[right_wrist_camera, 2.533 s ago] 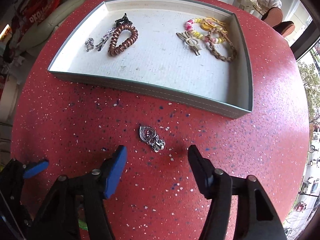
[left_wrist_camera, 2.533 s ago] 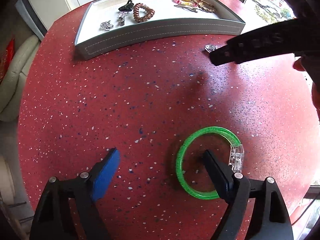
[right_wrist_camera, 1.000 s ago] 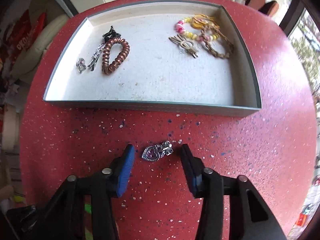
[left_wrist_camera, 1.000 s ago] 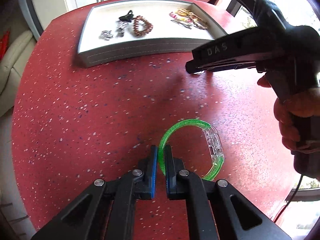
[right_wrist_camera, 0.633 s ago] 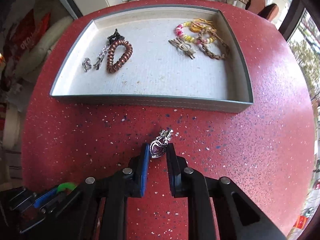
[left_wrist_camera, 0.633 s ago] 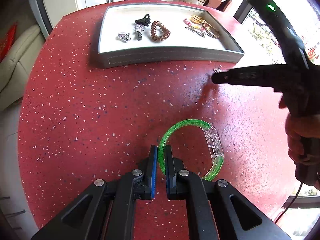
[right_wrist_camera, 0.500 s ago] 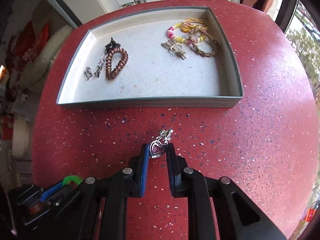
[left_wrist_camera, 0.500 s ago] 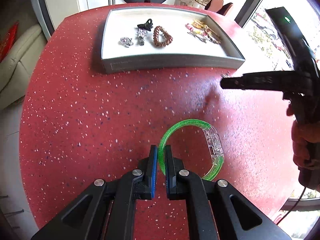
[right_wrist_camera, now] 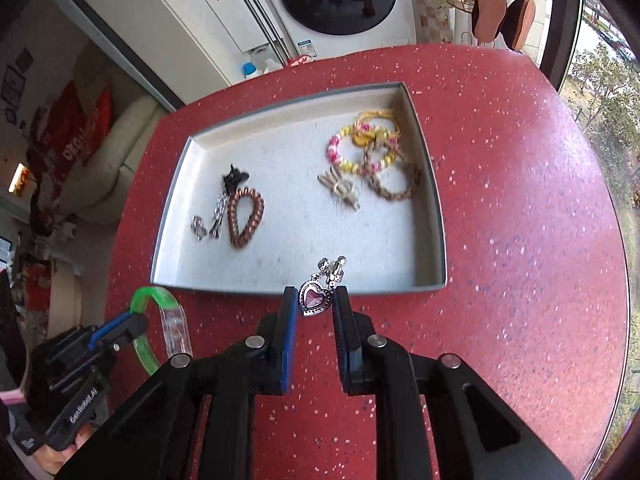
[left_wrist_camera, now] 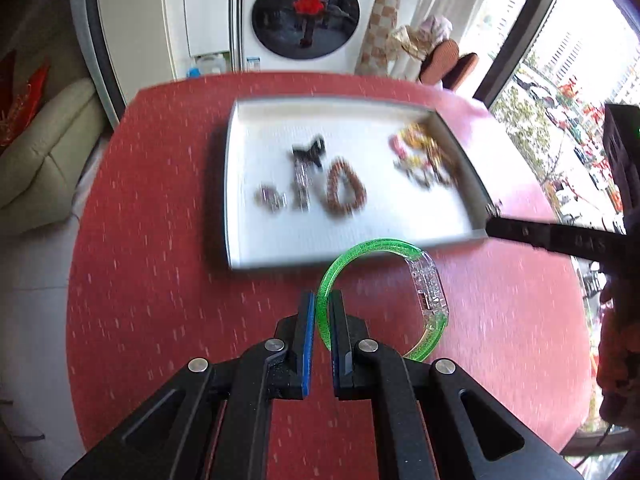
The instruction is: Organize jewelry
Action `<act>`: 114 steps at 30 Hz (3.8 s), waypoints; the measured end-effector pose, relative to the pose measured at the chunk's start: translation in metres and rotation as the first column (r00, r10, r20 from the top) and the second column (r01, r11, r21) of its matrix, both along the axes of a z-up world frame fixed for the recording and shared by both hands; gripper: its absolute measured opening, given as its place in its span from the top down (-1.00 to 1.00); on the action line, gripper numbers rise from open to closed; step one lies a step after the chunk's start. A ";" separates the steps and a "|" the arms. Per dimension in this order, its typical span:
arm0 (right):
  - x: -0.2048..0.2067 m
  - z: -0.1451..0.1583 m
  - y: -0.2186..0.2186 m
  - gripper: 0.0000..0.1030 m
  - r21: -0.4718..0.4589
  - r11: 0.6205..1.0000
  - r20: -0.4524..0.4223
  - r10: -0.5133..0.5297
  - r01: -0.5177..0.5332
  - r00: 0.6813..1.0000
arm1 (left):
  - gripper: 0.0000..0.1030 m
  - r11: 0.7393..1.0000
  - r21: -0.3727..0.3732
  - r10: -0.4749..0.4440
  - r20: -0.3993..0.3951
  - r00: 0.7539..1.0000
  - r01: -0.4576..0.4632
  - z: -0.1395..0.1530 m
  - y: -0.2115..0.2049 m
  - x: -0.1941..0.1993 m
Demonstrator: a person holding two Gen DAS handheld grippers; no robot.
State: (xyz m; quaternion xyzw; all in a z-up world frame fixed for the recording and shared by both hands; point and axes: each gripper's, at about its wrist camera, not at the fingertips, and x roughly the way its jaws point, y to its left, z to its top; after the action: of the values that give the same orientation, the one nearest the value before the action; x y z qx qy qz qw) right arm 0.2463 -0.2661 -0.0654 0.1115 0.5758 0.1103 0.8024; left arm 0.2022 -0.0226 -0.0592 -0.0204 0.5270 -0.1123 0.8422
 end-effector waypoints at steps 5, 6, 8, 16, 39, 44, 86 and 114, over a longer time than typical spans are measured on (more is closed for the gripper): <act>0.023 -0.007 -0.003 0.64 0.009 1.000 -0.006 -0.010 0.010 1.000 | 0.53 1.000 0.009 0.016 0.033 0.999 -0.016 0.005 -0.002 0.037; 0.027 -0.009 -0.002 0.64 0.008 1.000 -0.008 -0.008 0.008 1.000 | 0.53 1.000 0.011 0.018 0.033 0.999 -0.019 0.003 -0.003 0.043; 0.034 -0.012 -0.002 0.64 0.006 1.000 -0.012 -0.004 0.004 1.000 | 0.53 1.000 0.017 0.023 0.028 0.999 -0.024 -0.001 -0.006 0.056; 0.057 -0.036 -0.002 0.64 0.004 1.000 -0.057 0.007 -0.007 0.998 | 0.53 0.999 0.036 0.031 -0.051 0.998 -0.030 -0.030 -0.015 0.086; 0.094 -0.075 -0.008 0.63 -0.089 0.995 -0.097 0.031 -0.040 0.995 | 0.52 0.994 0.105 0.052 -0.093 0.994 -0.042 -0.061 -0.040 0.117; 0.092 -0.076 -0.002 0.62 -0.100 0.994 -0.095 0.033 -0.042 0.995 | 0.52 0.992 0.117 0.049 -0.091 0.995 -0.038 -0.062 -0.041 0.118; 0.065 -0.042 -0.003 0.01 -0.043 0.999 -0.054 0.018 -0.021 0.998 | 0.51 0.983 0.182 0.028 -0.058 0.998 -0.017 -0.051 -0.050 0.106; 0.031 -0.008 -0.007 -0.67 -0.026 0.999 0.136 -0.026 0.029 0.990 | -1.00 0.972 0.198 0.124 0.030 0.992 -0.127 -0.032 -0.030 0.083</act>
State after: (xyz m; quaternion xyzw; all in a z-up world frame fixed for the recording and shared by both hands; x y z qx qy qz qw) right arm 0.2775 -0.2732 -0.0733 0.1005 0.5199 0.0985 0.8426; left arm 0.2853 -0.0525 -0.0917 0.0321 0.5257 -0.0056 0.8500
